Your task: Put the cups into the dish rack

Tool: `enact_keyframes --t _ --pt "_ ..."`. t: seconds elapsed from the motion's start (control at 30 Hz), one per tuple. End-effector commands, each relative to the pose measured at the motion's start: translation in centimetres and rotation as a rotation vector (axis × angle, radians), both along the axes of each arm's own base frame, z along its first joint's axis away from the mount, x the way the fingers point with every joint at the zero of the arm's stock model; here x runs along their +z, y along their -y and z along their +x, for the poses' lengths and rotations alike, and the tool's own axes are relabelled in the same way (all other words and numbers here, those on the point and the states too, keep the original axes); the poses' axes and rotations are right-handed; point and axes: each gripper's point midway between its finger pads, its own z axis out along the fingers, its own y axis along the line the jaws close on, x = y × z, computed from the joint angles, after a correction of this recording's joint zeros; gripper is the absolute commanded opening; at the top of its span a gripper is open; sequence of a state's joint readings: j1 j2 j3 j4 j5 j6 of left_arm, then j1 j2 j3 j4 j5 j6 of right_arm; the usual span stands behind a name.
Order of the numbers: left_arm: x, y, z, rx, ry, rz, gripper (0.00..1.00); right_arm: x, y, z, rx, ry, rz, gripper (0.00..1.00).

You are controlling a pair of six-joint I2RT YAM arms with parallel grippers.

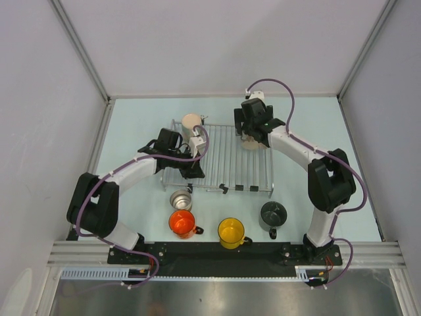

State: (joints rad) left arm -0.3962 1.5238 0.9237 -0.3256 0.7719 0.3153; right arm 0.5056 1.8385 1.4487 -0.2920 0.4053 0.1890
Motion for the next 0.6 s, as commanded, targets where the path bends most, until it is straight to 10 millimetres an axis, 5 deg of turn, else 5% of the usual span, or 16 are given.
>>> enact_keyframes --t 0.0,0.37,0.43,0.5,0.53,0.57 --pt "1.3 0.6 0.6 -0.029 0.026 -0.042 0.01 7.1 0.9 -0.2 -0.020 0.134 0.023 1.00" --pt "1.4 0.5 0.7 -0.024 0.029 -0.039 0.01 15.8 1.8 -2.8 -0.037 0.308 0.156 1.00" --pt "1.9 0.4 0.9 -0.011 0.045 -0.036 0.01 17.9 1.4 -5.0 -0.005 0.359 0.184 1.00" --pt "2.6 -0.1 1.3 0.012 0.067 -0.035 0.01 18.7 -1.3 -8.1 0.079 0.385 0.188 1.00" --pt "3.1 -0.2 1.5 0.031 0.077 -0.035 0.00 20.6 -1.8 -10.1 0.112 0.434 0.207 1.00" --pt "4.3 -0.5 1.6 0.050 0.105 -0.032 0.01 19.7 -2.7 -11.7 0.149 0.424 0.171 1.00"
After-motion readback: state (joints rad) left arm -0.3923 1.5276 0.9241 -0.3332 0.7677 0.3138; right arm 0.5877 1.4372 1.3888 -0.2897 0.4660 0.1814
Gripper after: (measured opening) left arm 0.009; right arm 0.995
